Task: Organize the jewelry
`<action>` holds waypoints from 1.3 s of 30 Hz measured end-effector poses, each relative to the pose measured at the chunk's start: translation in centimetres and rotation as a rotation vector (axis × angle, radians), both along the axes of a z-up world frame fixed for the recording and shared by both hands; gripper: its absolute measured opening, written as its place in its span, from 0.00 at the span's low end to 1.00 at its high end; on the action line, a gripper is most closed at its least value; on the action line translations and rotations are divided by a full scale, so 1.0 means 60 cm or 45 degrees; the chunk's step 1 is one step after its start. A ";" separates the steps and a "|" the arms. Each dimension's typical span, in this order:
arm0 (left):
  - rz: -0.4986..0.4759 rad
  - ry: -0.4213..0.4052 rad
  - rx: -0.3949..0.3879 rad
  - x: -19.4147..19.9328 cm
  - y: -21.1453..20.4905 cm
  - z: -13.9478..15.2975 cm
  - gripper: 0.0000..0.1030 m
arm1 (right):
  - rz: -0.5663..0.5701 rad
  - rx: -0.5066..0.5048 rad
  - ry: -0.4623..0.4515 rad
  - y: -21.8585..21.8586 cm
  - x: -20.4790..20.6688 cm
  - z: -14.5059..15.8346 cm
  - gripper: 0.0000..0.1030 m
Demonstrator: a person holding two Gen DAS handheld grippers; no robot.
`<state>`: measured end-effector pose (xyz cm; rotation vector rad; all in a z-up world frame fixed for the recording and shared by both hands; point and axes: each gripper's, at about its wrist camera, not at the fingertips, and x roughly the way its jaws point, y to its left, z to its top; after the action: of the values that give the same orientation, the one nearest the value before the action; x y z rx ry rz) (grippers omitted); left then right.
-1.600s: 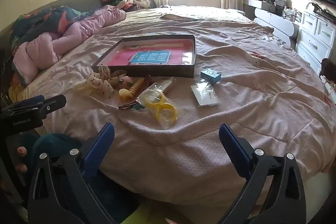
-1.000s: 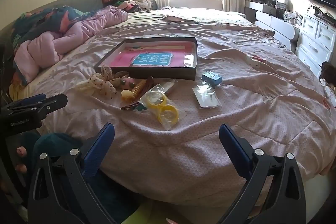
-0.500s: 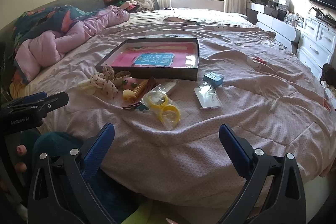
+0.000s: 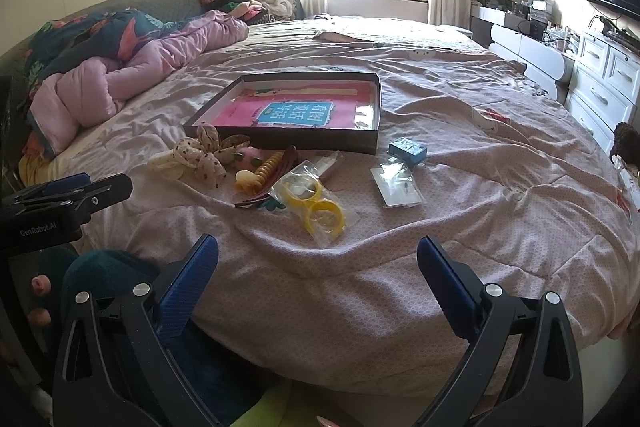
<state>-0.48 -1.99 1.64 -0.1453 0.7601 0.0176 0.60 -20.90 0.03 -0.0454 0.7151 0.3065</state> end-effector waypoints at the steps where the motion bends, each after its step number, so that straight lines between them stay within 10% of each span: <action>1: 0.002 0.001 0.001 -0.001 0.013 -0.007 0.89 | 0.001 -0.001 0.000 0.001 0.000 0.000 0.94; 39: 0.061 0.002 -0.033 0.011 0.053 -0.008 0.89 | 0.125 -0.039 0.003 0.037 0.021 -0.007 0.94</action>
<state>0.15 1.21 1.16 -0.1878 0.7586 0.0535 1.85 -18.70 -0.36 -0.1097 0.7210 0.3899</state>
